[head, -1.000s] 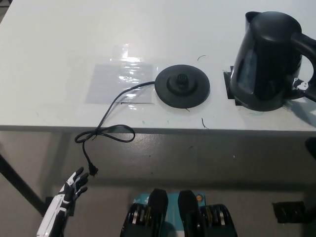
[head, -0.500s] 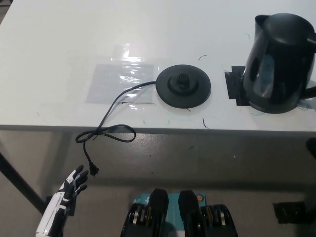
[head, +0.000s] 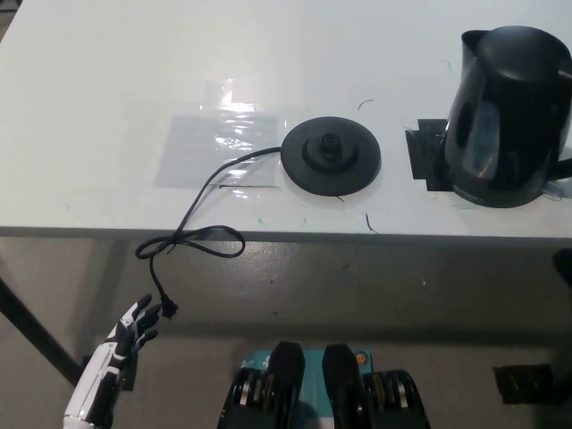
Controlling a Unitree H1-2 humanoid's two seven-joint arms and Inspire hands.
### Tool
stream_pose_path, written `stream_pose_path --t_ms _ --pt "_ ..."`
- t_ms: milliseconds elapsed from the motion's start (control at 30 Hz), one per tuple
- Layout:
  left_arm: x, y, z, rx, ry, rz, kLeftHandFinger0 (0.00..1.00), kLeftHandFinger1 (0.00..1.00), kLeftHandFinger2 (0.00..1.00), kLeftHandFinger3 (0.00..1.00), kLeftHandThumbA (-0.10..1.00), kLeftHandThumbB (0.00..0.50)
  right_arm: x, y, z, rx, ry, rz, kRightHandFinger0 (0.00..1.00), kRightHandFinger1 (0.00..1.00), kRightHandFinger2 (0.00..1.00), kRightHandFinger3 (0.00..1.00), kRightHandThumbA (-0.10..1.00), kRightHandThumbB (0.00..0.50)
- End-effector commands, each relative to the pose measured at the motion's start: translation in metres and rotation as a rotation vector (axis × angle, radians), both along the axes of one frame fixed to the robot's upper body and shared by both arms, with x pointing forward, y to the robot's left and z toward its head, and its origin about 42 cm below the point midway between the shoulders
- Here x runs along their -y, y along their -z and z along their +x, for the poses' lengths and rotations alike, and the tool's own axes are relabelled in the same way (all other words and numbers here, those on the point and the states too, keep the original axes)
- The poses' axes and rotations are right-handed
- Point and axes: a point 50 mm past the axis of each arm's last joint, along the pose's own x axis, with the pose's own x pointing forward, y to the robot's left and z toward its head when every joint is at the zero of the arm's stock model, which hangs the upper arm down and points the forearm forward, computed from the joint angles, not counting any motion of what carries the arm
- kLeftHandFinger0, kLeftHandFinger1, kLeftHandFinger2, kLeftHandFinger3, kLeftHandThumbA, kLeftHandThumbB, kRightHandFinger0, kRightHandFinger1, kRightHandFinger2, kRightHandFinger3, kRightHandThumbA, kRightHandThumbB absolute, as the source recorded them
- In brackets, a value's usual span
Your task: A kettle and its base are kept separately on the desk infront of the robot and the robot uses its right hand to lift the kettle by its handle and places it on its base to align it correctly.
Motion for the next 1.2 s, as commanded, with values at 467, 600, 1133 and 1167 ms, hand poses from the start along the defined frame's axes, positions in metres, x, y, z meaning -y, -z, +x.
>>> stream_pose_path --t_ms 467,600,1133,1167 --pt "-0.002 -0.002 -0.001 0.021 0.025 0.009 1.0 1.0 1.0 1.0 1.0 0.292 -0.071 -0.129 0.006 0.438 -0.048 0.062 0.0 0.14 0.56 0.72 -0.1 0.061" --pt "-0.003 -0.001 0.0 0.018 0.029 0.007 1.0 1.0 1.0 1.0 1.0 0.283 -0.096 -0.144 0.007 0.472 -0.072 0.072 0.0 0.12 0.55 0.71 -0.1 0.083" --pt "-0.001 0.0 -0.001 0.02 0.026 0.009 1.0 1.0 1.0 1.0 1.0 0.288 -0.188 -0.129 0.03 0.358 -0.181 -0.036 0.0 0.29 0.68 0.76 -0.1 0.093" --pt "-0.001 0.0 -0.001 0.02 0.028 0.01 1.0 1.0 1.0 1.0 1.0 0.287 -0.194 -0.129 0.031 0.332 -0.182 -0.039 0.0 0.29 0.66 0.73 -0.1 0.092"
